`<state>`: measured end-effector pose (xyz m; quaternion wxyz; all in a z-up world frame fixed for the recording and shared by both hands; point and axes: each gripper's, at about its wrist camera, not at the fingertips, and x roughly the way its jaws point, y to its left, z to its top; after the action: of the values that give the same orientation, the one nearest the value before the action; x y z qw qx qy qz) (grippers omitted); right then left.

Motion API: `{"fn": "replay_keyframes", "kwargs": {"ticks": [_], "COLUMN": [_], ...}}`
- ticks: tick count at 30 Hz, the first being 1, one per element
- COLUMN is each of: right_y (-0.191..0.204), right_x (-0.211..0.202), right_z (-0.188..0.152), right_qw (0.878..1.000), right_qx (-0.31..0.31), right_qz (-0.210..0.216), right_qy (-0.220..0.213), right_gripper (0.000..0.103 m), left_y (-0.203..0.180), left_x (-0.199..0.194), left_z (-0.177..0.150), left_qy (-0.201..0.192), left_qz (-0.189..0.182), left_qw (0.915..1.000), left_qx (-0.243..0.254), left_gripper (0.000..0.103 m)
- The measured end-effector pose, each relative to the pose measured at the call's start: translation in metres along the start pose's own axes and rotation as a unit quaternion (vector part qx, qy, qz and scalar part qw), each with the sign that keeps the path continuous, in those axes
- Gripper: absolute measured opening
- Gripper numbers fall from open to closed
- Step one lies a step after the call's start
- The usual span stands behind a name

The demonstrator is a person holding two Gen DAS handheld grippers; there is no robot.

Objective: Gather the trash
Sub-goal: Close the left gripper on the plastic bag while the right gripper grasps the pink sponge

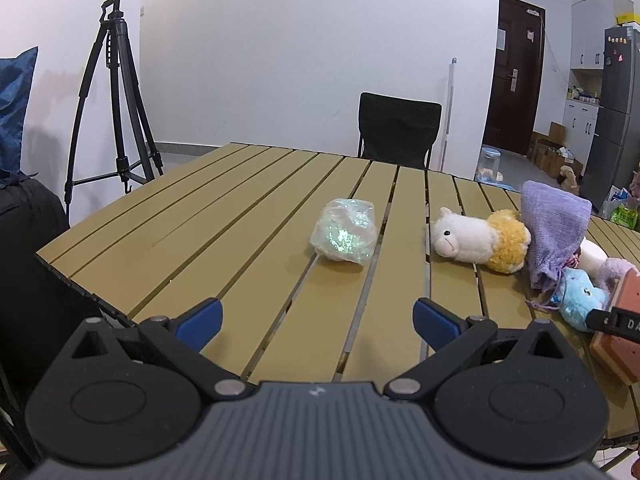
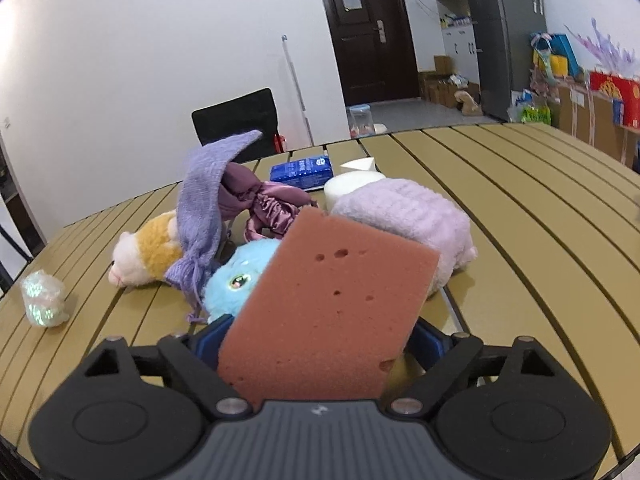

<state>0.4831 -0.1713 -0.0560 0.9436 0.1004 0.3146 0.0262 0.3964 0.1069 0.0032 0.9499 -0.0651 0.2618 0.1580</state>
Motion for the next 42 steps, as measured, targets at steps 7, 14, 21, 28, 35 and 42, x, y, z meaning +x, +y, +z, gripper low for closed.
{"fn": "replay_keyframes", "kwargs": {"ticks": [7, 14, 21, 28, 35, 42], "right_y": [-0.007, -0.018, -0.028, -0.038, -0.045, -0.044], "right_x": [-0.013, -0.026, -0.028, -0.025, -0.019, -0.016], "right_z": [0.000, 0.005, 0.006, 0.005, 0.004, 0.004], "right_qw": [1.000, 0.998, 0.997, 0.995, 0.996, 0.996], "right_qx": [-0.009, -0.022, -0.035, -0.036, -0.037, -0.037], "right_qz": [0.009, 0.013, -0.003, -0.016, -0.019, -0.013], "right_qy": [-0.019, -0.054, -0.074, -0.087, -0.083, -0.080], "right_gripper": [0.088, 0.088, 0.088, 0.088, 0.088, 0.088], "left_y": [0.000, -0.010, -0.023, -0.031, -0.030, -0.027], "left_x": [0.011, 0.031, 0.068, 0.108, 0.139, 0.153], "left_z": [0.011, 0.034, 0.057, 0.065, 0.062, 0.056], "left_qy": [0.002, 0.000, -0.004, 0.012, 0.038, 0.061], "left_qz": [0.002, 0.000, 0.016, 0.016, 0.024, 0.016], "left_qw": [1.0000, 1.0000, 0.9998, 0.9998, 0.9990, 0.9980], "left_qx": [0.000, 0.004, 0.013, 0.005, 0.006, 0.007], "left_gripper": [0.103, 0.103, 0.103, 0.103, 0.082, 0.047]}}
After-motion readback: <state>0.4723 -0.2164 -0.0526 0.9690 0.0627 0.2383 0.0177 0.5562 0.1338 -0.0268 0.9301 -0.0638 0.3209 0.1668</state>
